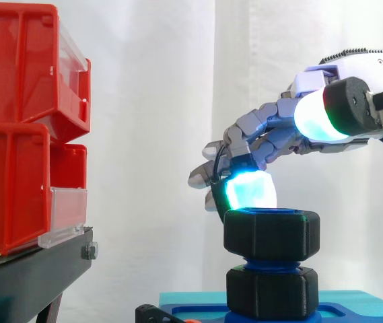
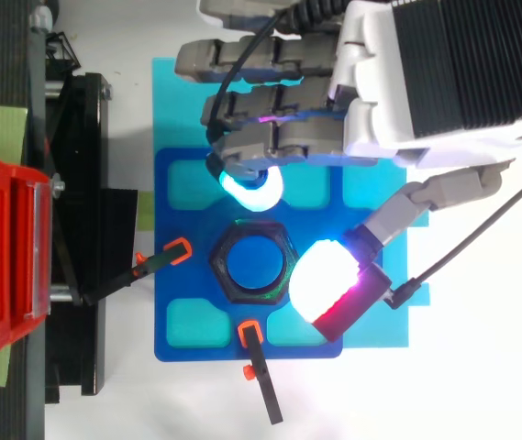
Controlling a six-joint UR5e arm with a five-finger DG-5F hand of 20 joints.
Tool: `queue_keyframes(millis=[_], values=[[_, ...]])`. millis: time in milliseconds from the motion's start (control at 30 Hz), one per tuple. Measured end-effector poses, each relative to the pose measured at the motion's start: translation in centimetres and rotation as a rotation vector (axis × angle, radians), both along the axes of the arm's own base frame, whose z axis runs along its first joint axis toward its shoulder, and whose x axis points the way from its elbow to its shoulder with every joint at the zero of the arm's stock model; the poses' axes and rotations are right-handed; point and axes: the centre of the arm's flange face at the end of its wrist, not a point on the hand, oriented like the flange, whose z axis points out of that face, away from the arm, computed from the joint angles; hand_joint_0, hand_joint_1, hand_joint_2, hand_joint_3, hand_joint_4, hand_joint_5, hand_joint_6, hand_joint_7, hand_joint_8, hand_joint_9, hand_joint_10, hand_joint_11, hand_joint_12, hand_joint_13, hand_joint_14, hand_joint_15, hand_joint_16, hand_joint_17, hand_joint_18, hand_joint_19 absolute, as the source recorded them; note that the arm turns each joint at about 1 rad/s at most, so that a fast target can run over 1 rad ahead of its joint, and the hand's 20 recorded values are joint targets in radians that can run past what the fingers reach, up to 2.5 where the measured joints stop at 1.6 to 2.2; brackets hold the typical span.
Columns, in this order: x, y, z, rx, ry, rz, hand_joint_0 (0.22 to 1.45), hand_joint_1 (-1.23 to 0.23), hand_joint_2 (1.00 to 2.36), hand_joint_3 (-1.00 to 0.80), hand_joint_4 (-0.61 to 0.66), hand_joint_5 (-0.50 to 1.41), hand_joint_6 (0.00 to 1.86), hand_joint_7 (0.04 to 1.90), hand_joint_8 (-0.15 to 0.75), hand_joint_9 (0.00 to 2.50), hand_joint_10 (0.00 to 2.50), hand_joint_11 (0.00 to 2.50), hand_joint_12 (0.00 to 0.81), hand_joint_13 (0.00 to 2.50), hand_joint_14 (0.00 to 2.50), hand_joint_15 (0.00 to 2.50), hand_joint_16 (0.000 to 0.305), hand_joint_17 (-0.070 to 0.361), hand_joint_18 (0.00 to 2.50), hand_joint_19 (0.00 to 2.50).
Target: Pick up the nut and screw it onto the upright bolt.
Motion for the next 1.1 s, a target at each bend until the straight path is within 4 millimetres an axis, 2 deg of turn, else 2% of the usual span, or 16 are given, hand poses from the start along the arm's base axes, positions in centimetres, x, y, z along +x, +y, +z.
queue_keyframes(millis=[200, 367, 433, 800, 1100], values=[[-0.2, -0.6, 0.0, -0.001, 0.010, -0.008, 0.50, -0.21, 1.00, -0.50, 0.23, -0.03, 0.50, 1.34, 0.286, 0.71, 0.00, 0.00, 0.298, 0.29, 0.00, 0.00, 0.034, 0.076, 0.00, 0.00], [-0.3, -0.9, 0.1, -0.002, 0.017, -0.012, 0.49, -0.21, 1.00, -0.50, 0.32, -0.09, 0.50, 0.88, 0.263, 0.64, 0.00, 0.00, 0.300, 0.26, 0.00, 0.00, 0.036, 0.081, 0.00, 0.00], [-0.2, -1.0, 0.3, -0.002, 0.013, -0.013, 0.49, -0.20, 1.00, -0.50, 0.30, -0.10, 0.50, 0.79, 0.254, 0.61, 0.00, 0.00, 0.303, 0.22, 0.00, 0.00, 0.037, 0.084, 0.00, 0.00], [0.3, -0.8, 1.1, 0.005, -0.044, 0.037, 0.48, -0.19, 1.00, -0.50, 0.29, -0.11, 0.50, 0.74, 0.248, 0.57, 0.00, 0.00, 0.311, 0.18, 0.00, 0.00, 0.040, 0.089, 0.00, 0.00], [0.4, 0.8, -0.1, 0.046, -0.045, 0.056, 0.48, -0.19, 1.00, -0.50, 0.29, -0.11, 0.50, 0.75, 0.252, 0.57, 0.00, 0.00, 0.314, 0.18, 0.00, 0.00, 0.040, 0.090, 0.00, 0.00]])
